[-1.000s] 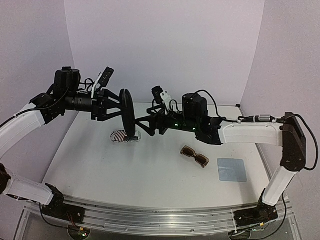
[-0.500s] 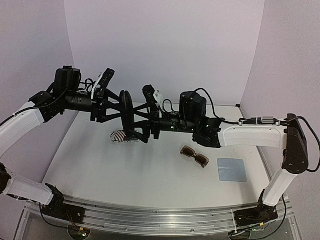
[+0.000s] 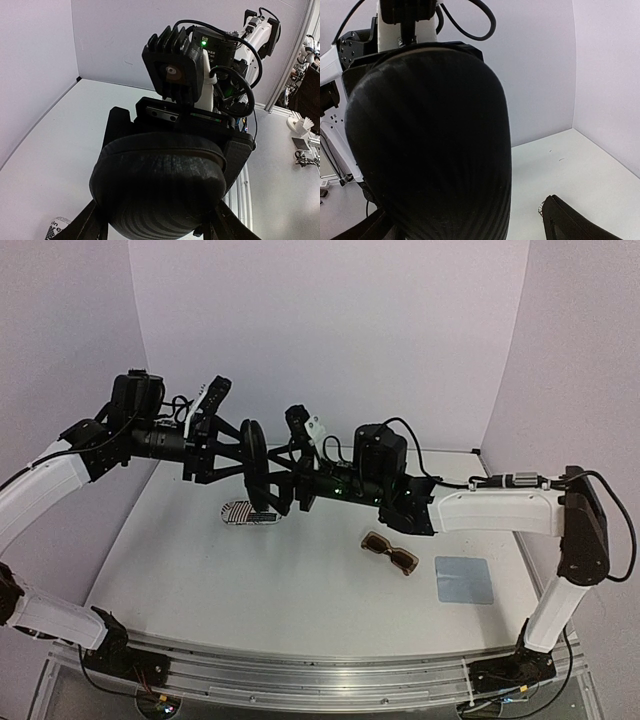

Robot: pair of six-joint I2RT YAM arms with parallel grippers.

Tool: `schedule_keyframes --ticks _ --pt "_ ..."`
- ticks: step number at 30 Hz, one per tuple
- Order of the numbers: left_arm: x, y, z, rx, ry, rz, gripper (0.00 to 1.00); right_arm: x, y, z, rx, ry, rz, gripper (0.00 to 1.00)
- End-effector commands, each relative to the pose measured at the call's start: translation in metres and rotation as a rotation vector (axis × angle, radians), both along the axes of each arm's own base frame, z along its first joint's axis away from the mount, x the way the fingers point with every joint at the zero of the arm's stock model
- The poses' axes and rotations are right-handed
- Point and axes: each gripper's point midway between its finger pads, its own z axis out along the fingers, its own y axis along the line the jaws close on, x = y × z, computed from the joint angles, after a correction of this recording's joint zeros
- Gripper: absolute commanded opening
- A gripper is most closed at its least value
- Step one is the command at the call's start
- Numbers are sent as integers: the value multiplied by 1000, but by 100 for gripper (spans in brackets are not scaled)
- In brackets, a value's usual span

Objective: Organize the sunglasses
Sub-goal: Open the sunglasses case.

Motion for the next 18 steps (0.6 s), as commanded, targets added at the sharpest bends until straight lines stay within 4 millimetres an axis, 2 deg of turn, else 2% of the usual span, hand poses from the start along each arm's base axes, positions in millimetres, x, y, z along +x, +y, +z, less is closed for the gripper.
schedule_keyframes --ticks 1,14,18 --pt "-16 0 23 -22 -78 -78 0 35 -28 20 56 11 -134 95" --pt "-16 1 16 14 -73 -85 0 48 -49 21 12 -3 -210 93" --pt "-16 0 19 5 -70 -88 0 50 -50 23 10 -8 -220 93"
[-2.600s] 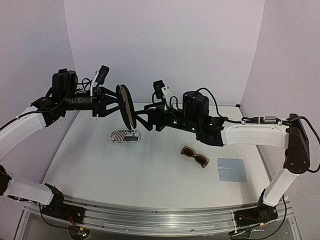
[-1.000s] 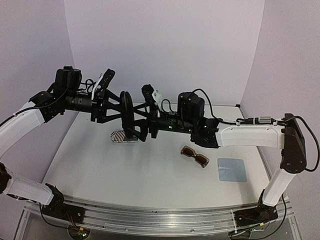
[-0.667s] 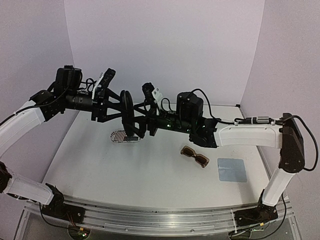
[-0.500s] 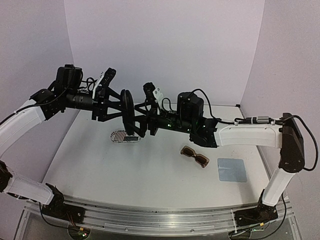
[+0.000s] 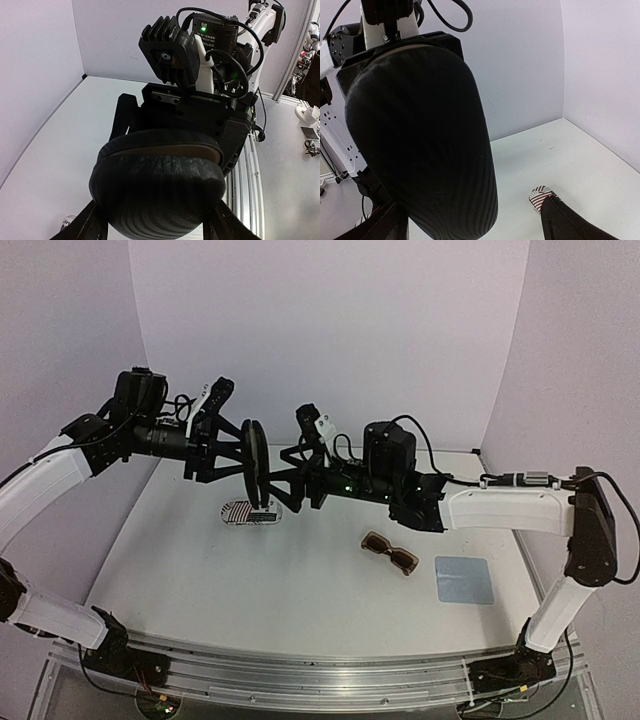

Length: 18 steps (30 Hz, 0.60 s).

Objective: Organize the sunglasses
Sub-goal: Open the sunglasses case.

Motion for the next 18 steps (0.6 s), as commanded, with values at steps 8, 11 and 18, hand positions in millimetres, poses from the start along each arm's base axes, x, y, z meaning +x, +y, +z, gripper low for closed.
schedule_keyframes --ticks 8,11,18 --pt "-25 -3 25 -65 42 -101 0 55 -27 25 53 4 -243 88" --pt "-28 -4 23 -60 62 -107 0 76 -42 20 61 38 -407 86" --pt "-37 -3 24 -59 72 -144 0 99 -65 3 12 58 -594 86"
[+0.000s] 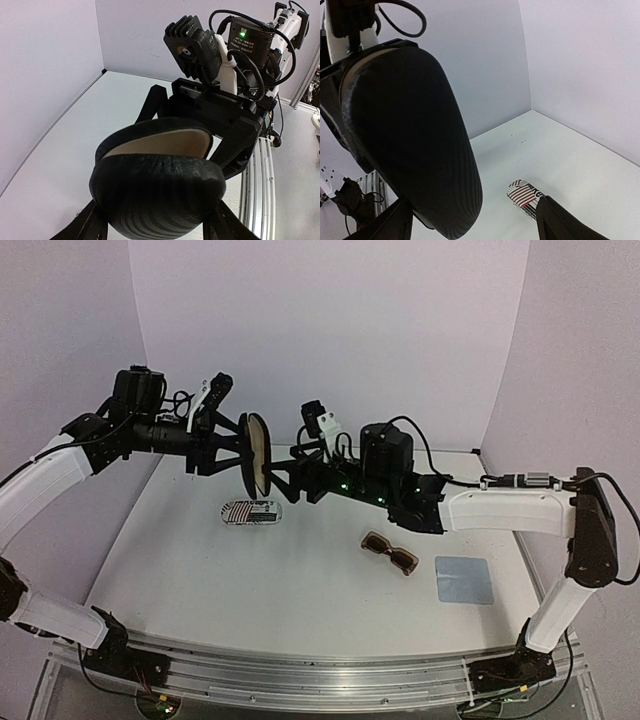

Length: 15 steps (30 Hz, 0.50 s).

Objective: Organize the sunglasses
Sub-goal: Open the sunglasses case.

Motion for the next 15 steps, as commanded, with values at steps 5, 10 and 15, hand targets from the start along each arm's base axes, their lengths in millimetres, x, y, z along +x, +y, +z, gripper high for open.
schedule_keyframes --ticks 5,10,15 --pt "-65 -9 29 -89 95 -281 0 85 -61 -4 -15 20 -441 86" --pt "-70 -8 29 -92 108 -303 0 90 -57 -12 -33 26 -377 86" --pt "-66 -8 27 -88 112 -277 0 47 -20 -4 -42 -51 -31 87"
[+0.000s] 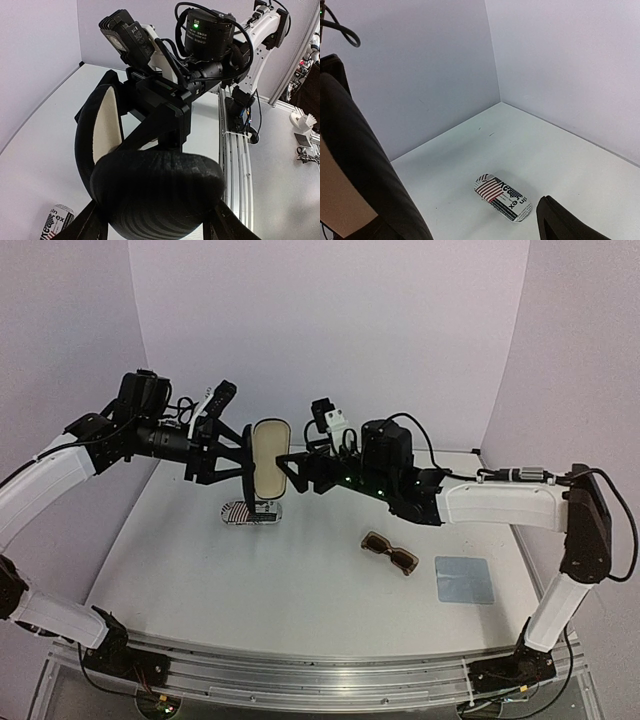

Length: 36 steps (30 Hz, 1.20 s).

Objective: Organize the sunglasses
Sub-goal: Open the sunglasses case.

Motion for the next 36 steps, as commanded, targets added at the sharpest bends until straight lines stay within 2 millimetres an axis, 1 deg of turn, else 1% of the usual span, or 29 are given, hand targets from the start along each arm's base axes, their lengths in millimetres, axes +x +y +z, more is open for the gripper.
schedule_keyframes --ticks 1,3,4,7,8,11,17,22,24,27,28,30,31,33,35,36 --pt "-48 -4 37 -101 14 -193 0 -6 6 17 20 -88 183 87" --pt "-47 -4 37 -106 19 -190 0 -33 16 24 61 -119 346 86" --pt "-47 -4 37 -108 24 -190 0 -43 17 26 83 -128 401 85" --pt "-48 -5 38 -118 31 -195 0 -60 18 29 118 -130 494 77" --pt "-49 -5 39 -121 32 -196 0 -63 19 30 127 -128 515 72" --pt "-50 -5 40 -130 38 -202 0 -69 21 33 152 -117 554 51" --pt "-53 -2 42 -140 36 -203 0 -79 15 39 172 -122 580 24" --pt "-57 0 38 -157 35 -199 0 -86 11 45 182 -125 601 13" --pt "-57 0 38 -161 32 -199 0 -88 11 48 186 -124 611 10" --pt "-55 0 37 -161 32 -190 0 -91 10 51 192 -120 629 4" --pt "-55 0 37 -158 33 -185 0 -92 10 52 194 -120 633 0" --pt "-53 0 35 -153 35 -174 1 -94 9 54 195 -121 638 0" --pt "-52 0 33 -149 37 -166 6 -95 8 54 195 -121 638 0" --pt "-50 1 29 -137 39 -148 30 -95 6 52 185 -113 631 0" --pt "-45 2 25 -119 37 -111 64 -93 4 45 153 -98 603 0" --pt "-41 3 23 -110 32 -85 77 -89 2 40 127 -91 576 0"
